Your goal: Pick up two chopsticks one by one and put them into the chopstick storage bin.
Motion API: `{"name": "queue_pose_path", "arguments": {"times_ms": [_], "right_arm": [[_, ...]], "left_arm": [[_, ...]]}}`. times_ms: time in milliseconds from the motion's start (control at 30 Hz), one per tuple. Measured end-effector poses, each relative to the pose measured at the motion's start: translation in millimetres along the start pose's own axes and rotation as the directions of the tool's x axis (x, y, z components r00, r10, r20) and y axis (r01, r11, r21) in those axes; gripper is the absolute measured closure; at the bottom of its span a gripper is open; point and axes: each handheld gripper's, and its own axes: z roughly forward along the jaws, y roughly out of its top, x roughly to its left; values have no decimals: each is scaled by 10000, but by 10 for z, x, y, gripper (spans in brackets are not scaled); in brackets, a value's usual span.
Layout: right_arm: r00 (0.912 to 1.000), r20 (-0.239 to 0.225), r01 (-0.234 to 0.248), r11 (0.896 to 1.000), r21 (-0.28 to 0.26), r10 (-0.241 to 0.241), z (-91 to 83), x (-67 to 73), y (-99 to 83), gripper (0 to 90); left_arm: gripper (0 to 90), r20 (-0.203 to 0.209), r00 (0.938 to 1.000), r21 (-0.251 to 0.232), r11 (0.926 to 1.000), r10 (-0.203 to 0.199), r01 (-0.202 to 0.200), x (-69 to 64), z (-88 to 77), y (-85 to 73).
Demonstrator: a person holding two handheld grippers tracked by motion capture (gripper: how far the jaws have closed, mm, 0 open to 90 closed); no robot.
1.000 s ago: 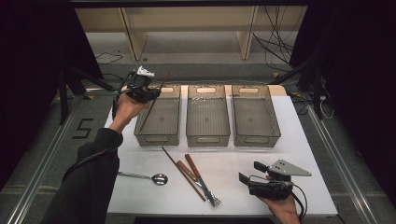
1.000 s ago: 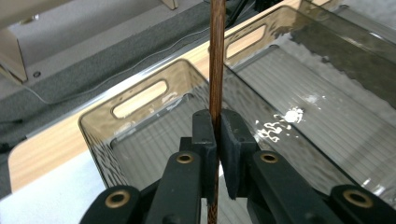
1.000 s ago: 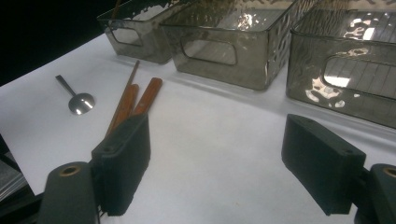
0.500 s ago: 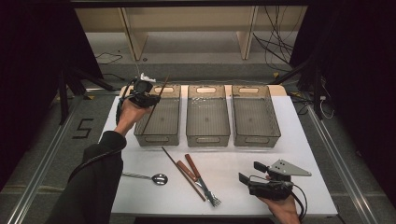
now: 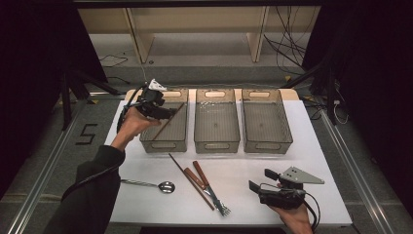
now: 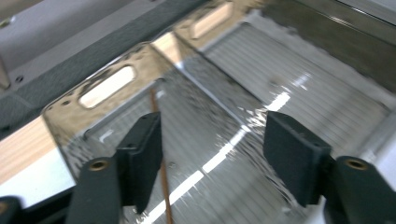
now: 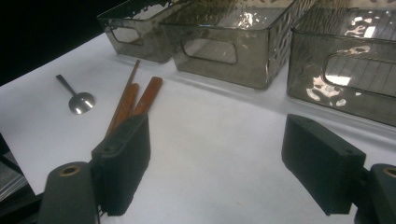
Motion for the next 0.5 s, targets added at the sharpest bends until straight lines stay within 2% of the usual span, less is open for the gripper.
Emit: {"name": "queue_pose_path", "arguments": {"times_ms": [67,133,233,300,367,500], "right_arm": [[10000,0,5,10000,-9,-5,-1,2,0,246],[10000,2,-1,10000,-6,1,-1,2,0,246],[10000,6,-5,10000,13,5,1,2,0,246],[10000,0,33,10000,6,-33,1,5,0,246],[10000,0,37,10000,11,-37,0,8,0,246],[10000,-4,35,10000,17,-35,1,8,0,246]], "left_arm": [[311,313,9981,136,9984,539,-543,-115,-62,-9],[299,674,9925,281,9942,1019,-1040,-233,-121,-32],[280,1216,9781,400,9838,1690,-1749,-395,-174,-65],[263,1591,9651,604,9736,2081,-2199,-485,-194,-91],[247,1903,9476,745,9587,2565,-2744,-575,-208,-126],[235,2382,9157,938,9307,3238,-3535,-731,-204,-206]]}}
